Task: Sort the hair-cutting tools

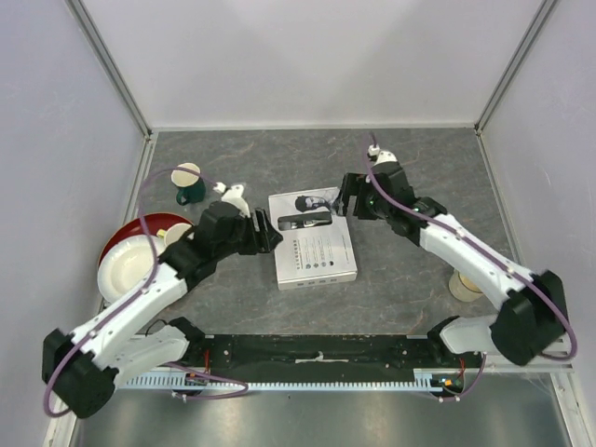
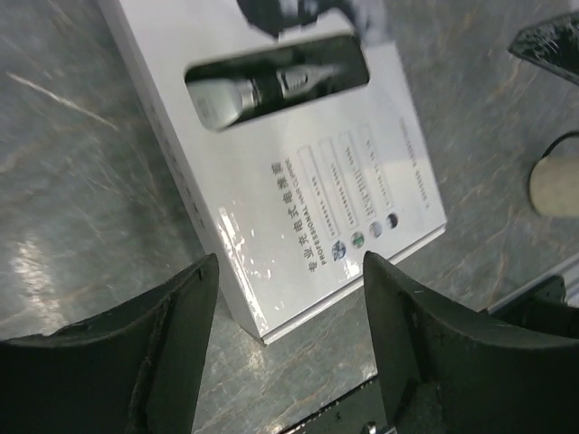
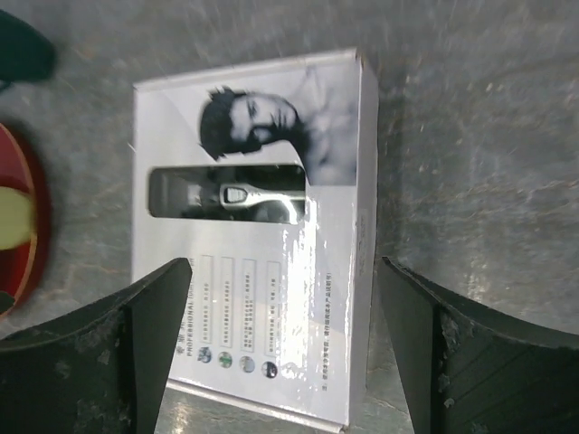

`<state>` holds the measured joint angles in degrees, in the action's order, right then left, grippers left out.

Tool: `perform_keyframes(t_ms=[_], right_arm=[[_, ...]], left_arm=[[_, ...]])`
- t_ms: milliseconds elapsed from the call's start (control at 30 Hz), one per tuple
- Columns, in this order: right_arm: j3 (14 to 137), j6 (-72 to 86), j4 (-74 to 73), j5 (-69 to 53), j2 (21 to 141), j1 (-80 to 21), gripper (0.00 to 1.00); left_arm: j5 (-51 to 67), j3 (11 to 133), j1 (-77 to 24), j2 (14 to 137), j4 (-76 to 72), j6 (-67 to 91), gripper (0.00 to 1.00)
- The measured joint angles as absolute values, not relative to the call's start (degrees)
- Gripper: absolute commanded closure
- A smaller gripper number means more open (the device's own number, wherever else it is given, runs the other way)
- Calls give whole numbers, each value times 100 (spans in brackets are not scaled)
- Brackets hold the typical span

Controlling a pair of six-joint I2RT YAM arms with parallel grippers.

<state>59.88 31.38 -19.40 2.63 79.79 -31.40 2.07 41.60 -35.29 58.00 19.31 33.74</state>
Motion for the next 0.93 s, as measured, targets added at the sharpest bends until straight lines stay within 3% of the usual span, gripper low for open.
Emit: perform_keyframes(t_ms=[400,933], right_arm=[[6420,2906,-2891,720,5867,-3085,3],[7170,2709,-3776,913,5133,-3085,2]], left_arm=[[-451,5496,-3509,4211,3551,2886,20],[-377,6206,-3509,3782,4215,2858,14]])
